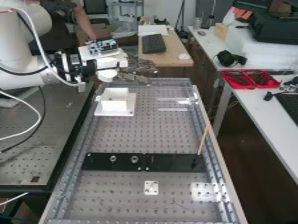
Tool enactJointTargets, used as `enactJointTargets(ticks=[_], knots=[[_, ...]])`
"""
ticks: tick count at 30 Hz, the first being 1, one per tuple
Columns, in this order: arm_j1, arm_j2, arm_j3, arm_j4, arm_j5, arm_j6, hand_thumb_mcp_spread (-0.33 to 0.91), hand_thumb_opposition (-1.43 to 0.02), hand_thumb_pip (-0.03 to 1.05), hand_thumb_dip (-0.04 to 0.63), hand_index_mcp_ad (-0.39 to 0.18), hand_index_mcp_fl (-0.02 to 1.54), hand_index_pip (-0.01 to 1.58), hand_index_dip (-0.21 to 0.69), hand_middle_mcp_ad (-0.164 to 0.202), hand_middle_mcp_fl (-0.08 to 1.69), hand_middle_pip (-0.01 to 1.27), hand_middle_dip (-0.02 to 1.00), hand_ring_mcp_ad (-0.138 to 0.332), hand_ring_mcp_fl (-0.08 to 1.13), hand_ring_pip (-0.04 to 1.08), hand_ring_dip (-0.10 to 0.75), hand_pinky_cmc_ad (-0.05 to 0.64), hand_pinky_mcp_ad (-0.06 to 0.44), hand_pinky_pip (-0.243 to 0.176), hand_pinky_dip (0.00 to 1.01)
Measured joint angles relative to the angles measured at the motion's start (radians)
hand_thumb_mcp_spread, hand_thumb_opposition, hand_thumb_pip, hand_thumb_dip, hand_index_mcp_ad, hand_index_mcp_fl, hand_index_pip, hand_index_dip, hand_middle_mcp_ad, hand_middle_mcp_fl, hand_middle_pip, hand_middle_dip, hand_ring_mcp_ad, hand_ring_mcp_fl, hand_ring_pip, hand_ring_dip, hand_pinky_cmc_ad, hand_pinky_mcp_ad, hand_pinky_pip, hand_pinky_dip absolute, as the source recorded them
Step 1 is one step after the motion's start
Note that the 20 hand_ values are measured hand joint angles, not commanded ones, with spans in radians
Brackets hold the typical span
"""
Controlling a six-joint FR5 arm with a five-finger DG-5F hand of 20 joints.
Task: Grab the smaller nut and place it in the white container
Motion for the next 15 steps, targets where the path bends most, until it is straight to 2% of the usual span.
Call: enactJointTargets(ticks=[2, 3, 6, 9, 11, 13, 15], knots=[[-0.005, 0.013, 0.016, -0.016, 0.038, -0.003, 0.33, -0.79, 0.72, 0.223, -0.171, 0.02, 1.08, 0.101, 0.07, 0.01, 0.13, 0.24, 0.113, 0.0, 0.09, 0.138, 0.34, 0.29, 0.005, 0.25], [-0.008, 0.019, 0.025, -0.024, 0.063, -0.004, 0.34, -0.79, 0.72, 0.223, -0.171, 0.02, 1.05, 0.101, 0.07, 0.01, 0.13, 0.24, 0.113, 0.0, 0.09, 0.138, 0.34, 0.288, -0.012, 0.26], [-0.011, 0.03, 0.046, -0.041, 0.132, -0.005, 0.29, -0.77, 0.72, 0.218, -0.171, 0.02, 0.89, 0.101, 0.07, 0.01, 0.13, 0.24, 0.113, -0.01, 0.08, 0.138, 0.34, 0.288, -0.028, 0.29], [-0.015, 0.034, 0.078, -0.071, 0.211, -0.001, 0.27, -0.76, 0.71, 0.204, -0.152, 0.02, 0.61, 0.103, 0.072, 0.01, 0.13, 0.24, 0.117, 0.0, 0.07, 0.138, 0.34, 0.29, -0.03, 0.31], [-0.018, 0.033, 0.1, -0.097, 0.252, 0.001, 0.24, -0.74, 0.69, 0.182, -0.152, 0.02, 0.47, 0.108, 0.072, 0.01, 0.12, 0.24, 0.126, 0.0, 0.07, 0.134, 0.346, 0.295, -0.061, 0.32], [-0.024, 0.03, 0.129, -0.132, 0.3, 0.004, 0.22, -0.75, 0.68, 0.173, -0.152, 0.02, 0.31, 0.122, 0.072, 0.01, 0.13, 0.24, 0.126, 0.0, 0.07, 0.138, 0.342, 0.297, -0.063, 0.33], [-0.027, 0.026, 0.15, -0.157, 0.323, 0.005, 0.22, -0.73, 0.65, 0.173, -0.152, 0.02, 0.23, 0.14, 0.072, 0.01, 0.13, 0.24, 0.14, 0.0, 0.07, 0.138, 0.353, 0.295, -0.063, 0.32]])
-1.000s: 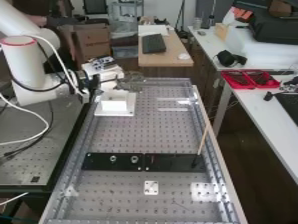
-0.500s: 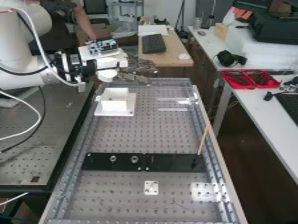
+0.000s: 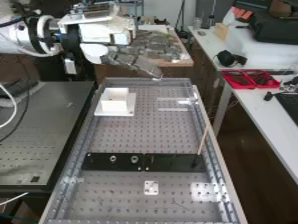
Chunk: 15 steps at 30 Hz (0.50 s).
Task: Grab the smaller nut and place it in the white container
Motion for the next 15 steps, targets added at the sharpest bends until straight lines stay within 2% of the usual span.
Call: enactJointTargets(ticks=[3, 6, 15], knots=[[-0.007, -0.006, 0.032, -0.036, 0.025, 0.002, 0.19, -0.73, 0.62, 0.143, -0.152, 0.02, 0.18, 0.171, 0.068, -0.01, 0.13, 0.24, 0.136, 0.0, 0.07, 0.138, 0.367, 0.304, -0.075, 0.32], [-0.014, -0.013, 0.066, -0.073, 0.037, 0.002, 0.18, -0.71, 0.6, 0.122, -0.152, 0.02, 0.14, 0.188, 0.072, -0.01, 0.13, 0.24, 0.154, 0.0, 0.07, 0.138, 0.401, 0.311, -0.093, 0.31], [-0.032, -0.035, 0.13, -0.121, 0.031, 0.0, 0.17, -0.71, 0.58, 0.11, -0.152, 0.02, 0.09, 0.188, 0.072, -0.01, 0.12, 0.24, 0.155, 0.0, 0.07, 0.138, 0.396, 0.311, -0.093, 0.28]])
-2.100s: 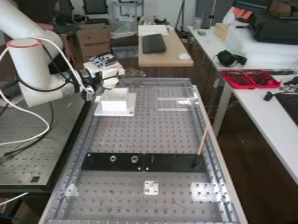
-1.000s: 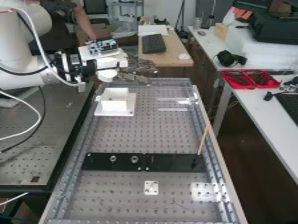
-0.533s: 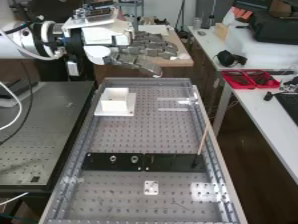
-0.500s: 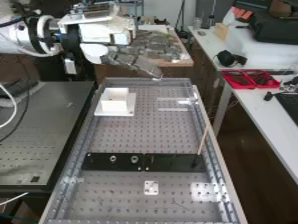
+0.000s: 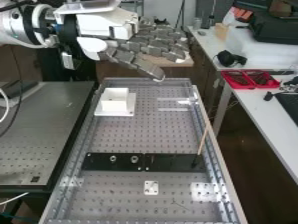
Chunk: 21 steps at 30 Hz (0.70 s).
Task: Grab the smaller nut and place it in the white container
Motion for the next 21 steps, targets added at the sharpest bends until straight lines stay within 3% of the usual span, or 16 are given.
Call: enactJointTargets(ticks=[21], knots=[[-0.015, -0.02, 0.025, -0.004, -0.029, 0.019, 0.18, -0.71, 0.58, 0.105, -0.152, 0.02, 0.08, 0.188, 0.068, -0.01, 0.12, 0.24, 0.15, 0.0, 0.07, 0.138, 0.412, 0.314, -0.089, 0.26]])
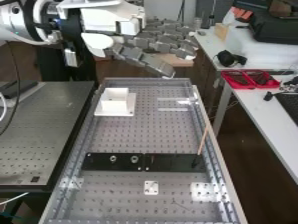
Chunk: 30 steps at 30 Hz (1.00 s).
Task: Grab the smaller nut and place it in the white container
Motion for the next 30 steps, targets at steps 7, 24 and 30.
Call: enactJointTargets(ticks=[7, 24, 30], knots=[[-0.002, -0.005, 0.005, 0.001, -0.013, 0.005, 0.18, -0.71, 0.58, 0.105, -0.152, 0.02, 0.08, 0.188, 0.068, -0.01, 0.12, 0.24, 0.152, 0.0, 0.07, 0.138, 0.412, 0.312, -0.089, 0.26], [-0.012, 0.003, 0.015, -0.031, -0.055, 0.006, 0.18, -0.71, 0.58, 0.108, -0.152, 0.02, 0.08, 0.188, 0.068, -0.01, 0.12, 0.24, 0.155, 0.0, 0.07, 0.138, 0.412, 0.316, -0.094, 0.25], [-0.015, 0.009, 0.03, -0.077, -0.092, -0.007, 0.18, -0.71, 0.58, 0.105, -0.152, 0.02, 0.08, 0.188, 0.068, -0.01, 0.12, 0.24, 0.155, 0.0, 0.07, 0.138, 0.412, 0.316, -0.094, 0.25]])
